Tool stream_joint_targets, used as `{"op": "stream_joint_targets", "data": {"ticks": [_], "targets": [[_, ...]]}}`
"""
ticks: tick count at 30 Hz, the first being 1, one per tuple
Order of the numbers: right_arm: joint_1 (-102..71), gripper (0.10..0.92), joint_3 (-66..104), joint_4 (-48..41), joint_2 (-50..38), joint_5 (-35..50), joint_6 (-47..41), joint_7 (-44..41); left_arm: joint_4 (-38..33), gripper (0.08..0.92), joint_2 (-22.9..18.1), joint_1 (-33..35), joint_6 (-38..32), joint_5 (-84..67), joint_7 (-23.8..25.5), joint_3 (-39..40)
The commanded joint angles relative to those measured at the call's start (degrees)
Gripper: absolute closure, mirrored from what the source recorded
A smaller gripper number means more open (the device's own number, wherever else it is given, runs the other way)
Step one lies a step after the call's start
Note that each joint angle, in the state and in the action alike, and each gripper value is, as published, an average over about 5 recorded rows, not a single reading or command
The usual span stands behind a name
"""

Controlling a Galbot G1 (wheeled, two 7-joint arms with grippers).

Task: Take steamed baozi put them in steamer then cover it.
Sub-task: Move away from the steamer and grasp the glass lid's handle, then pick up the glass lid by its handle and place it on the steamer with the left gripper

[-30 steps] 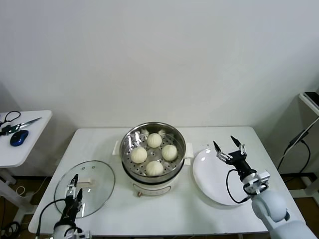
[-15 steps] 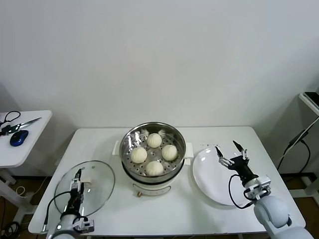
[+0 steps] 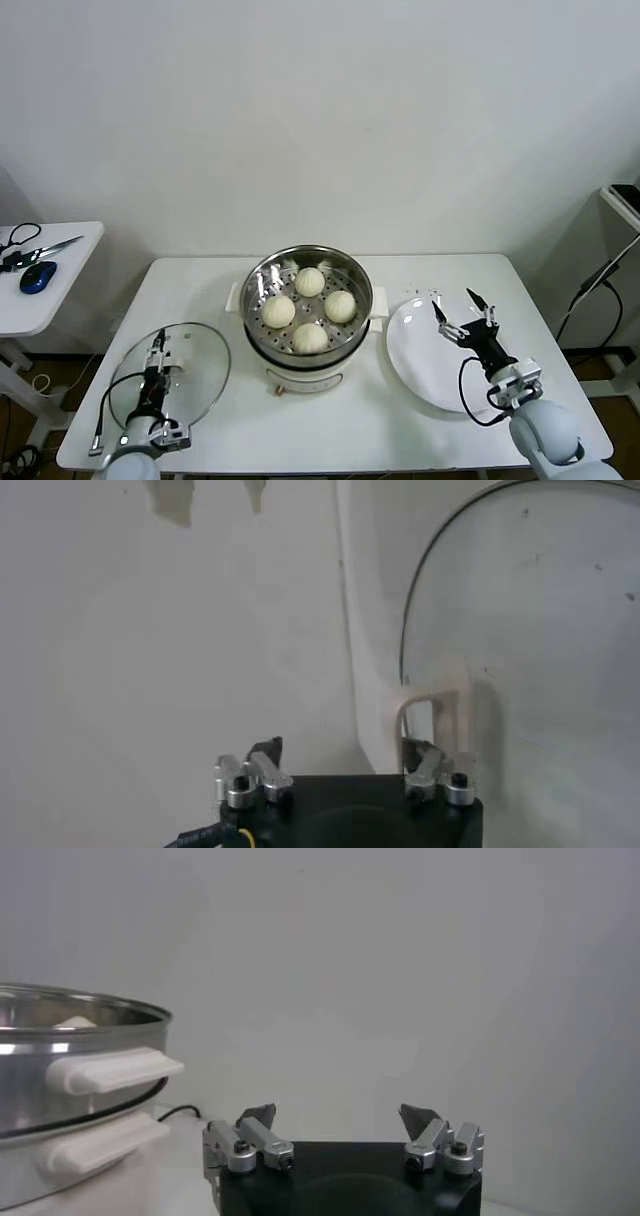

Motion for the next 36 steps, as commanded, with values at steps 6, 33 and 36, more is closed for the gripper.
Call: {"op": "stream_joint_targets", "data": {"ticks": [6, 33, 36], "targets": [[-0.2, 0.203, 0.4, -0.4, 0.9, -1.0, 0.3, -0.2, 2.3, 0.450, -0.1, -1.3, -1.4, -1.9, 1.2, 0.0], [1.6, 0.203, 1.0, -3.6, 1.7, -2.0, 1.6, -1.0, -32.9, 0.850, 6.5, 15.6, 16.6, -9.5, 1.8, -0.5], [2.1, 0.203, 0.9, -4.2, 1.4, -2.1, 1.7, -1.0, -35.7, 0.850, 8.9, 16.2, 20.2, -10.9, 1.9, 0.0]]}}
